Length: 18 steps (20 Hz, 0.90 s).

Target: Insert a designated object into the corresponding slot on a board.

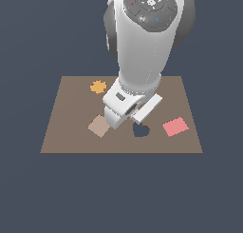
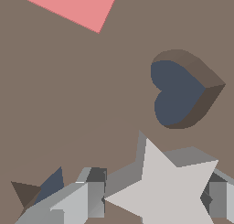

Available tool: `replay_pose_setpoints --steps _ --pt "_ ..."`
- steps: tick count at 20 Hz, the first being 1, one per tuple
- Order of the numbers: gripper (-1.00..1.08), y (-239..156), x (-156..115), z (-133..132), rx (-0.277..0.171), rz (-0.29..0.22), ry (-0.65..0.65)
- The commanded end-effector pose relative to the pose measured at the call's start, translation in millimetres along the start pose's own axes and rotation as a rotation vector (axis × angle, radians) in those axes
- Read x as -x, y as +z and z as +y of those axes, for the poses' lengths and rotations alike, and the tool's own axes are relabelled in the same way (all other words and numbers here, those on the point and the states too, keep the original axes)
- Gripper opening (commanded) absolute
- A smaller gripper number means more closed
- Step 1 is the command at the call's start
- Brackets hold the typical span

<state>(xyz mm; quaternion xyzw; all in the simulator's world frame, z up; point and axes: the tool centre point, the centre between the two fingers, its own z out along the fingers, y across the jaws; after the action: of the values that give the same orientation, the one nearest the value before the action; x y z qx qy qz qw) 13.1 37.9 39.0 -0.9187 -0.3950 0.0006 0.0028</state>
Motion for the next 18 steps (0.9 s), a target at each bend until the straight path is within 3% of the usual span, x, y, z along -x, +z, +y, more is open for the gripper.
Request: replay_pose_setpoints --steps 1,9,18 --pt "-1.0 -0.4 1.9 -16.3 0.0 0.0 -0.12" --pt "-1.0 -0.9 15.1 -53.4 -0.001 -0.002 -0.399" --pt "-1.0 -1.2 29.1 -73.5 -0.002 -0.003 -0.572"
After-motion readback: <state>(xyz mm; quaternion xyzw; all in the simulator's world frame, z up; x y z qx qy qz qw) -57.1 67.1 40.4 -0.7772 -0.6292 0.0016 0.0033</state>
